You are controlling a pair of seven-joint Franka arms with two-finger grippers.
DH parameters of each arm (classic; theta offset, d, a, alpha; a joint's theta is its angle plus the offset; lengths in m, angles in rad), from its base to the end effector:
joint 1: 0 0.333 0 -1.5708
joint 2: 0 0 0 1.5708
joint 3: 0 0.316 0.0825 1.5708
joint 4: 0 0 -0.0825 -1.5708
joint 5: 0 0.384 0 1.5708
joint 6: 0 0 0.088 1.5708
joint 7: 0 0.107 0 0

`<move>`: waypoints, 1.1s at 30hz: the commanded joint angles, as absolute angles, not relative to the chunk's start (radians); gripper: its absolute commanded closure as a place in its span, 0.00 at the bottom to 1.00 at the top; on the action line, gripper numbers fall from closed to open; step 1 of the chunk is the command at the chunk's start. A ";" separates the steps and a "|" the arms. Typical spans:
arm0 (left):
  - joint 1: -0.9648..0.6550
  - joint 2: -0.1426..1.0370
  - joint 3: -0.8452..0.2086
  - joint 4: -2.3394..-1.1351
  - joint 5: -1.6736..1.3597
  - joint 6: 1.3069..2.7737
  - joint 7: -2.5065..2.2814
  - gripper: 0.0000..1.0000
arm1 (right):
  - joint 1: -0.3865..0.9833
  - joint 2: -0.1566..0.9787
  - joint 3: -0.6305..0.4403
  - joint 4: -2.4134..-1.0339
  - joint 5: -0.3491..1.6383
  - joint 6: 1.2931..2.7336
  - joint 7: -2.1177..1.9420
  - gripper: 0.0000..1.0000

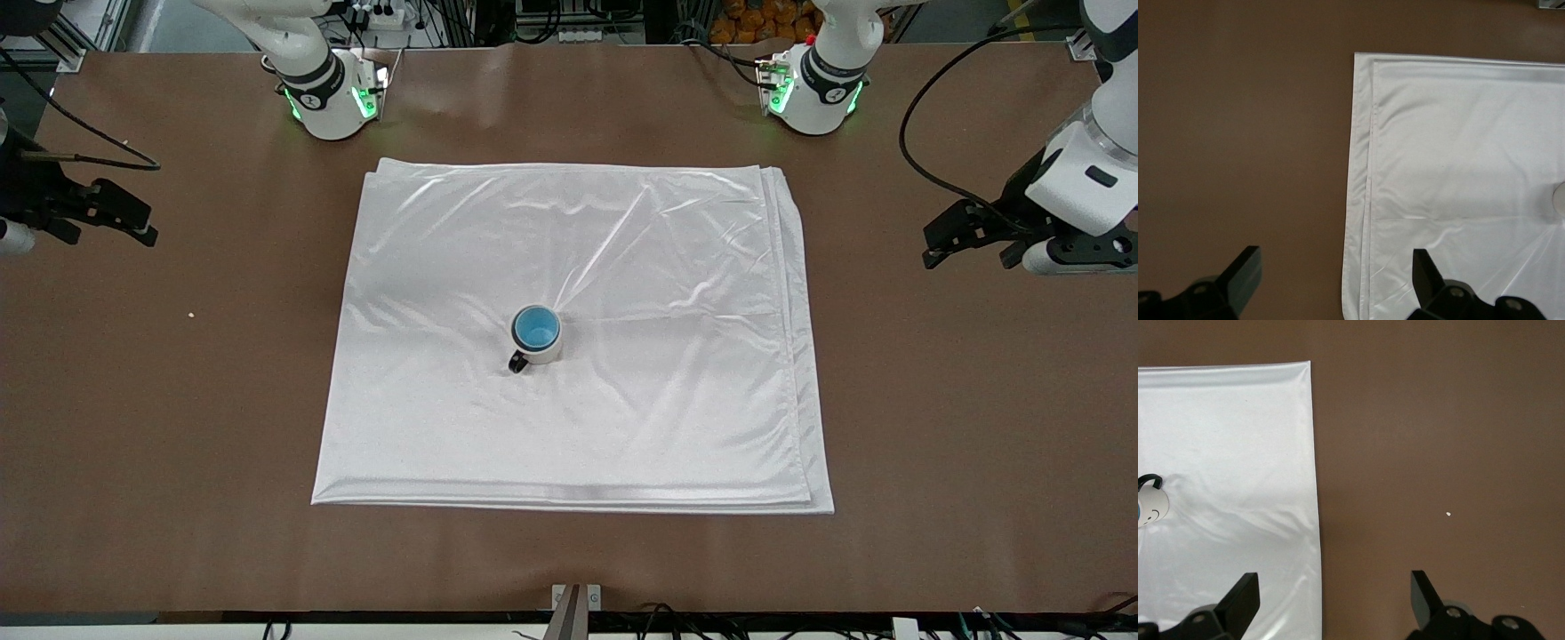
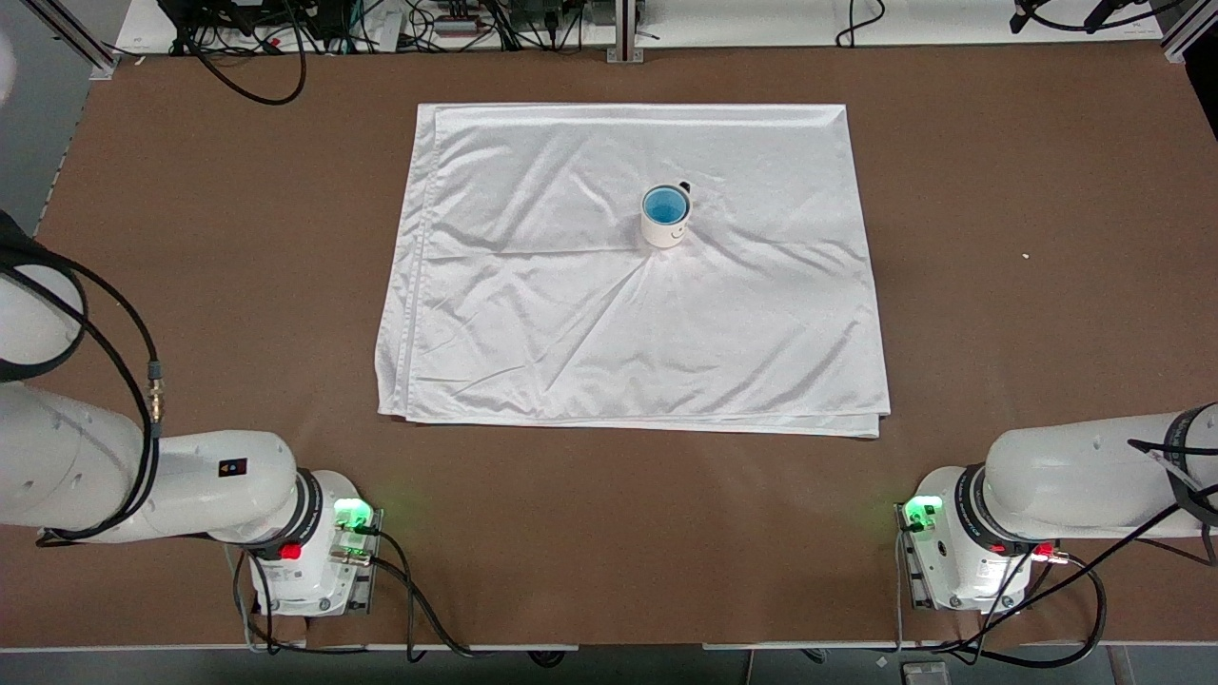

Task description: Place blue cup into white mug on cloth

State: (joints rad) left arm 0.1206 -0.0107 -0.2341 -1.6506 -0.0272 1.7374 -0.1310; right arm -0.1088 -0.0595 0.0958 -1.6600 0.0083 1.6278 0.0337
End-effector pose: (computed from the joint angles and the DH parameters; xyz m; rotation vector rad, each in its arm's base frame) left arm 0.5620 -0.0672 0.6076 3.1018 0.0319 0.1451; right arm 0.5408 -0.0046 0.6197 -3.1375 0.0740 -0.0424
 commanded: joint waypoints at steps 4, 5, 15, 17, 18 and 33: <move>0.140 -0.041 -0.238 -1.667 -0.046 1.727 -0.095 0.00 | -0.109 -0.054 0.097 -1.641 0.021 1.621 0.021 0.00; 0.140 -0.040 -0.239 -1.667 -0.045 1.727 -0.095 0.00 | -0.109 -0.054 0.097 -1.641 0.021 1.621 0.021 0.00; 0.137 -0.029 -0.247 -1.663 -0.043 1.730 -0.094 0.00 | -0.109 -0.054 0.098 -1.647 0.021 1.629 0.021 0.00; 0.133 -0.028 -0.245 -1.661 -0.035 1.733 -0.094 0.00 | -0.110 -0.054 0.098 -1.647 0.021 1.629 0.021 0.00; 0.132 -0.029 -0.245 -1.661 -0.028 1.735 -0.094 0.00 | -0.112 -0.054 0.098 -1.647 0.021 1.629 0.021 0.00; 0.046 -0.034 -0.146 -1.655 0.008 1.733 -0.094 0.00 | -0.110 -0.054 0.098 -1.651 0.021 1.628 0.021 0.00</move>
